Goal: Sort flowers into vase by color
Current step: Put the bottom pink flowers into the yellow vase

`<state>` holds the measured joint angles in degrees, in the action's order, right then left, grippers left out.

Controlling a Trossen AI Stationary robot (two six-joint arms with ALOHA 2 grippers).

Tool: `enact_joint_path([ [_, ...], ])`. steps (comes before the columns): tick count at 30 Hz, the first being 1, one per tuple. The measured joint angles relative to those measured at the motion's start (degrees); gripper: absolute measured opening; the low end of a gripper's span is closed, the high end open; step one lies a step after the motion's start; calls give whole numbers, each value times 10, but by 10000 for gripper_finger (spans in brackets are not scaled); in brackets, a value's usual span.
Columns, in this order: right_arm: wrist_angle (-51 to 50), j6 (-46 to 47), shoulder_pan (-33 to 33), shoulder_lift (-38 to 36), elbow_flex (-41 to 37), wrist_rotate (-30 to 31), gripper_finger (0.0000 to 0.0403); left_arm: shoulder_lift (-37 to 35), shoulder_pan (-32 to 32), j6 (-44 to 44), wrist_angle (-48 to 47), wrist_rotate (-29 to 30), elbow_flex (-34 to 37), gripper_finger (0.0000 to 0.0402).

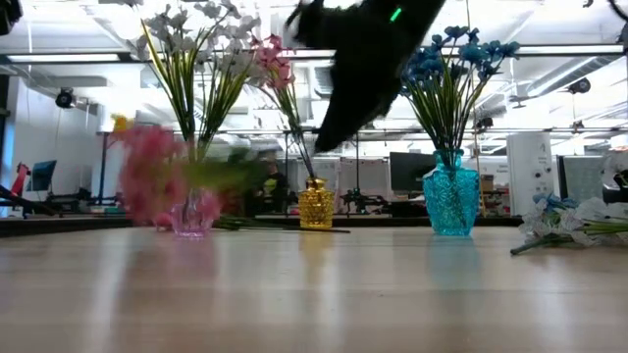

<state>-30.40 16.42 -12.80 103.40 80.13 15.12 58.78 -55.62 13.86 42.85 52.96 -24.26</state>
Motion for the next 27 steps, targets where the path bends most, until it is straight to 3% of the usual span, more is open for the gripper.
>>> enact_joint_path([
  [6,38,25,-27,-143,-98,51,13,69,84,9,-19,-80,-40,217],
  [11,128,1,-47,-253,-177,76,13,131,171,19,-11,-254,-86,217],
  [14,197,-31,-52,-314,-225,77,13,167,210,20,-11,-311,-115,217],
  [21,409,-129,-52,-405,-326,75,13,263,238,75,14,-360,-180,217],
  [27,702,-203,-52,-397,-409,16,13,329,278,68,70,-362,-221,217],
])
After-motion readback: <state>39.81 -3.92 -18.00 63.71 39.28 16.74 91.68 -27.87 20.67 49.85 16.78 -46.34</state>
